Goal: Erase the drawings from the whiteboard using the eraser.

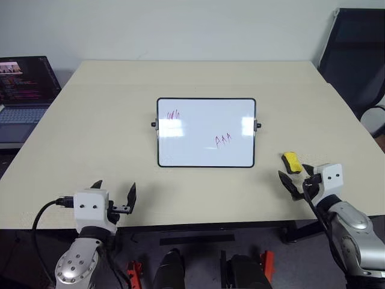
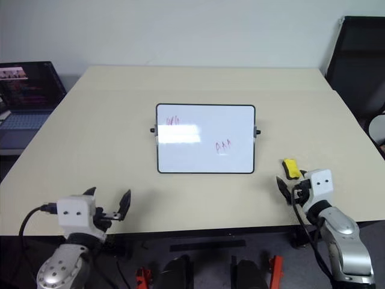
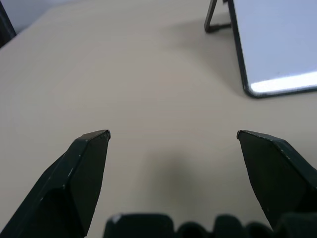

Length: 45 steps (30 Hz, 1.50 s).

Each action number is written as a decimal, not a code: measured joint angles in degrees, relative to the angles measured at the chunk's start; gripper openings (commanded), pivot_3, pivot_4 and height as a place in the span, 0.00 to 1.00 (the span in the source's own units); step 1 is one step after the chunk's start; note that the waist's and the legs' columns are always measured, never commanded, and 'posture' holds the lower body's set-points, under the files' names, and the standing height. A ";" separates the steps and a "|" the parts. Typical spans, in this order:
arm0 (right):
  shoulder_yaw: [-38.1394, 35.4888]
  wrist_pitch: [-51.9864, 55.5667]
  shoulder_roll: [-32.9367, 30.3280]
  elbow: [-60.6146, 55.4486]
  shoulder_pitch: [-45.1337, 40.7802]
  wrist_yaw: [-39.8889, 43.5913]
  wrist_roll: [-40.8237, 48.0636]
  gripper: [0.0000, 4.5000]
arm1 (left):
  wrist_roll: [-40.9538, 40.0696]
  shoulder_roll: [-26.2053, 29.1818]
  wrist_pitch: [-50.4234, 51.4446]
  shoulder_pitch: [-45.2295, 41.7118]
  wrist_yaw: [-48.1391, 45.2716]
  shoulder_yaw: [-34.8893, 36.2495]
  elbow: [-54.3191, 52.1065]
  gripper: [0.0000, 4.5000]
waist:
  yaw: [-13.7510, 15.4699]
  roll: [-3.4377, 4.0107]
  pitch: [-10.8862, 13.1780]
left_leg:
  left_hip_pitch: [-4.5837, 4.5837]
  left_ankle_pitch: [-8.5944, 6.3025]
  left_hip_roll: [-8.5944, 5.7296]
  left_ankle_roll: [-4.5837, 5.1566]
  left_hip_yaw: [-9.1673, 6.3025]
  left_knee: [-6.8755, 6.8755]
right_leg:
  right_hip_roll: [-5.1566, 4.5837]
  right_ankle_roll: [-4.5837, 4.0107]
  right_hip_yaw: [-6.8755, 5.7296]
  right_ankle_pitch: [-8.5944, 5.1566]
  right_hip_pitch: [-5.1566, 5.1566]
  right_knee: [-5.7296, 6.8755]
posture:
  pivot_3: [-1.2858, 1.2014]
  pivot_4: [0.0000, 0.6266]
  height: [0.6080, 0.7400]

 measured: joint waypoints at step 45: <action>-3.66 37.02 -3.76 1.83 -21.45 -9.06 5.70 0.99 | -23.42 33.73 8.96 -43.53 -52.51 -11.20 18.88 1.00 | -0.32 0.07 0.04 | -0.11 0.01 0.41 0.03 0.12 -0.11 | 0.48 0.13 0.10 0.26 -0.28 0.10 | 0.52 0.24 1.00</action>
